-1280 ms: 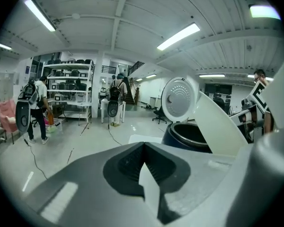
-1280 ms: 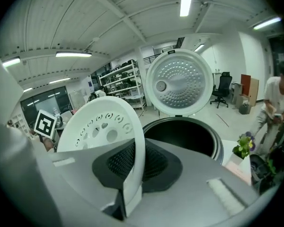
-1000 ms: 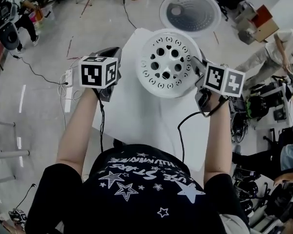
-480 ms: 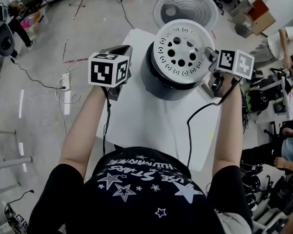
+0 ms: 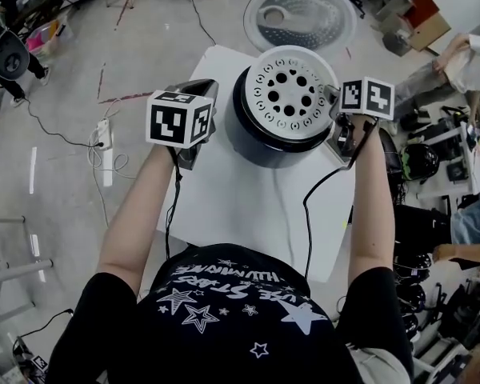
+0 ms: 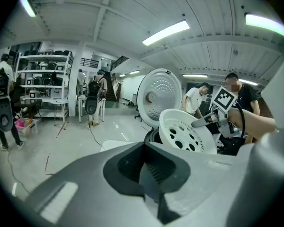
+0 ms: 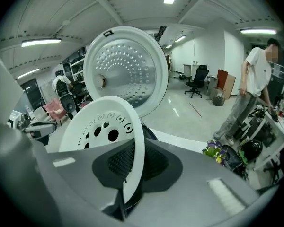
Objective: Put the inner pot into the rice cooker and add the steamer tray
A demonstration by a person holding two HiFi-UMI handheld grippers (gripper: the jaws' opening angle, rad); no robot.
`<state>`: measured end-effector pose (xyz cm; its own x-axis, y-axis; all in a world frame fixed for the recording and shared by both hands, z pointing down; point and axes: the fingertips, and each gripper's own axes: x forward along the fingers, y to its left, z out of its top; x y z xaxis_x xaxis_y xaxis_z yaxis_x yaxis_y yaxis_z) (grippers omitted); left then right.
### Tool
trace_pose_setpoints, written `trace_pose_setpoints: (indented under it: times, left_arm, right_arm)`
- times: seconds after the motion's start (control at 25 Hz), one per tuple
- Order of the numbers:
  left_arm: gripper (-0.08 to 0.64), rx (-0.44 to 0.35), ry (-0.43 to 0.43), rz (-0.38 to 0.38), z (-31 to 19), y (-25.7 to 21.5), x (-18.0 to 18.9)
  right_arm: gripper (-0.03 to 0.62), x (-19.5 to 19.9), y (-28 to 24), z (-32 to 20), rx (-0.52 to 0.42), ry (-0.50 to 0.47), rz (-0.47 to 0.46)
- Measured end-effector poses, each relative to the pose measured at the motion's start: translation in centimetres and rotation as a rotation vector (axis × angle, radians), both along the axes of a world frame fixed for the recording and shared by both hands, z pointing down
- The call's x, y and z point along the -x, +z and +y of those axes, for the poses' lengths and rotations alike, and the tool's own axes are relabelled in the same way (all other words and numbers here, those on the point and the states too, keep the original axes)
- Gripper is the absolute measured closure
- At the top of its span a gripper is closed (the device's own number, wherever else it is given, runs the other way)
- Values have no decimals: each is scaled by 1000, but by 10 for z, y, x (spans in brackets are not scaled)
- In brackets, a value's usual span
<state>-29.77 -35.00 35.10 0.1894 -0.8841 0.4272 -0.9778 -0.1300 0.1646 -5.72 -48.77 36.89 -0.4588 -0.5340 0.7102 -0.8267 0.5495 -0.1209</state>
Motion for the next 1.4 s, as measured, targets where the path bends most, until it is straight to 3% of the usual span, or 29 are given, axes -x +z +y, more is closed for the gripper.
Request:
trace_pose_setpoints:
  times: [0.28,0.68,0.8,1.0,1.16,1.4]
  left_arm:
    - [558,21,2,0,3,12,-13]
    - [558,38,0,-3,2,18,-13]
    - [558,35,-6,-6,9,17,-14]
    - [558,31,-23,-13,12,17,-8]
    - [558,30,-33,-18,18,15,-10]
    - [558,26,-51,-32,21,9,-8]
  right_arm:
    - [537,-9,28,0,37,3,43]
    - [506,-3,39,-4,-45,13,110]
    - [466,-1,36,3,-102,-27,132]
    - [338,17,39,6,-86,-55,68]
    - [248,17,37,8,-122,-55,84]
    - [238,23,23,9,-158,-63,38]
